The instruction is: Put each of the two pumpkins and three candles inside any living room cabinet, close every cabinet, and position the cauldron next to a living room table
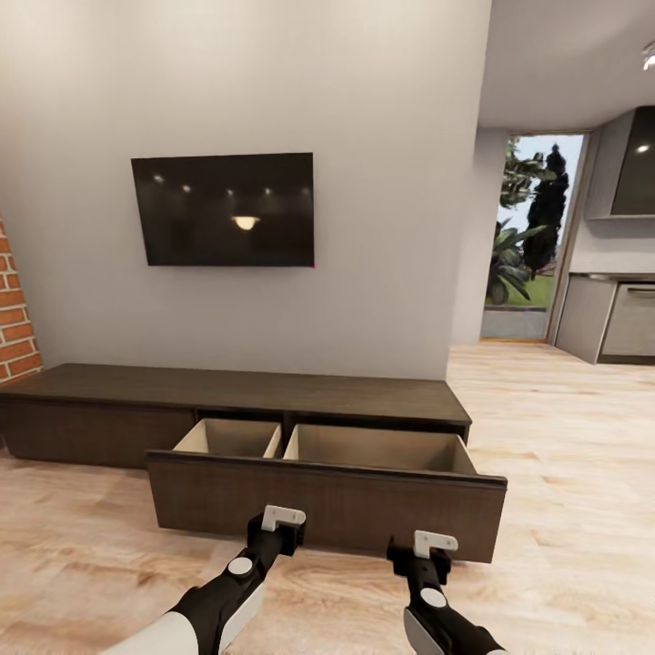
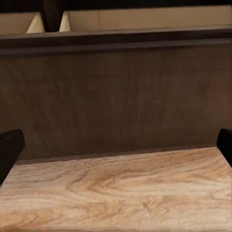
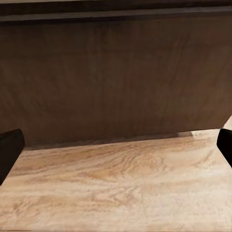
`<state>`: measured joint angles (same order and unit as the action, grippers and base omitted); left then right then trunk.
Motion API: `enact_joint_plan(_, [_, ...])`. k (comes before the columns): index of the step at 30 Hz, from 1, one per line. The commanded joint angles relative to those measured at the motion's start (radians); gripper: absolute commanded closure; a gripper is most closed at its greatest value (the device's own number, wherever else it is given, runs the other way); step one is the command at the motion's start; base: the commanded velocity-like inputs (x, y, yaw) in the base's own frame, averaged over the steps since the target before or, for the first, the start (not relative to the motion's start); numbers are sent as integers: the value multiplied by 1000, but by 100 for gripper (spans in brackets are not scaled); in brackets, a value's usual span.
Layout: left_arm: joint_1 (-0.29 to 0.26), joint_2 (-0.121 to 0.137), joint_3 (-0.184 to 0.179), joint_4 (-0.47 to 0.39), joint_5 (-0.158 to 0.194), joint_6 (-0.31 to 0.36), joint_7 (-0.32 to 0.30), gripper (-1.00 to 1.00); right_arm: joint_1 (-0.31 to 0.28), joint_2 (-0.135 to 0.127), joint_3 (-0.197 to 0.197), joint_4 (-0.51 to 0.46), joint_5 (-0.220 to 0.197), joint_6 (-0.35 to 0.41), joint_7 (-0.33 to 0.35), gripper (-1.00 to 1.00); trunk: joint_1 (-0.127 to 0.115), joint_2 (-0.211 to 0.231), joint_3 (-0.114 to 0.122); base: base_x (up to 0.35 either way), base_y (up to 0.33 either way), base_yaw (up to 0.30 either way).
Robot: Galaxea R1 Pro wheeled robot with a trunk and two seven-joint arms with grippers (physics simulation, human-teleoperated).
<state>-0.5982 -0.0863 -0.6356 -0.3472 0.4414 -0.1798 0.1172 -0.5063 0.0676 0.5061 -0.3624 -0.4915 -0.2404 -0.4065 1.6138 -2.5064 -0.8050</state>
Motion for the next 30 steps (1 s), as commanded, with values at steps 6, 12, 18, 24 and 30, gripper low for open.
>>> enact_joint_plan(6, [-1, 0, -8, 1, 6, -4, 6, -100, -32, -12, 4, 71, -18, -5, 101, -100, 2, -2, -24, 2, 1, 0])
enact_joint_plan(12, [-1, 0, -9, 1, 6, -4, 6, -100, -53, -16, 2, 110, -20, -6, 134, -100, 5, -3, -48, 0, 0, 0])
enact_joint_plan(18, [-1, 0, -9, 1, 6, -4, 6, -100, -62, -26, 1, 115, -21, -7, 147, -100, 6, -4, -52, 0, 0, 0])
enact_joint_plan(24, [-1, 0, -9, 1, 6, -4, 6, -100, -74, -39, -17, 116, -24, -8, 177, -100, 6, -4, -59, 0, 0, 0])
enact_joint_plan(30, [-1, 0, -9, 1, 6, -4, 6, -100, -80, -49, -126, 114, -33, -9, 241, -100, 9, -5, -79, 0, 0, 0])
